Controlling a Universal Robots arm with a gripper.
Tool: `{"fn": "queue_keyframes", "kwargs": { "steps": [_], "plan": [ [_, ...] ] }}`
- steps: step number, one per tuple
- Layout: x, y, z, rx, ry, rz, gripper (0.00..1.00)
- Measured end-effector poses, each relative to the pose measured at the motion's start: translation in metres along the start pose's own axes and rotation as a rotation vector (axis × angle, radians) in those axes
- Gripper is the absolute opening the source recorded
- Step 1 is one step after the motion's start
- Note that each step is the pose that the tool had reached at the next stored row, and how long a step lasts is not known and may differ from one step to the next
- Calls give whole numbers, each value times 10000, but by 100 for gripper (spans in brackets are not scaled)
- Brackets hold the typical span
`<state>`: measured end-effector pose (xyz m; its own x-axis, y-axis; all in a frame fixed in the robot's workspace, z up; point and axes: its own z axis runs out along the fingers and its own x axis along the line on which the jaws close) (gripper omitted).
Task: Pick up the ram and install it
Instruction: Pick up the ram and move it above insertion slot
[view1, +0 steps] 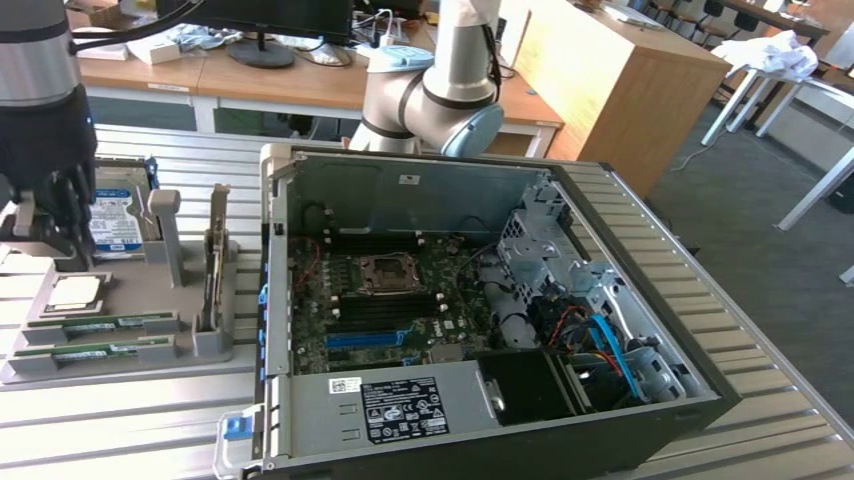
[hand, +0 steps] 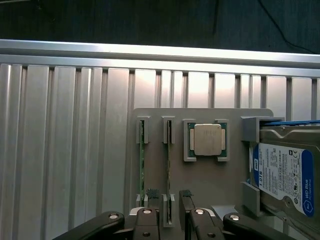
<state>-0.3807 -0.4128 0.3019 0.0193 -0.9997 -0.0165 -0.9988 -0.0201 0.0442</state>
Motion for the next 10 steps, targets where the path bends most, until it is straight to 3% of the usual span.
{"fn": "queue_keyframes", "kwargs": {
  "steps": [10],
  "plan": [
    [1, -4, 88, 1, 0, -3, 30]
  ]
}}
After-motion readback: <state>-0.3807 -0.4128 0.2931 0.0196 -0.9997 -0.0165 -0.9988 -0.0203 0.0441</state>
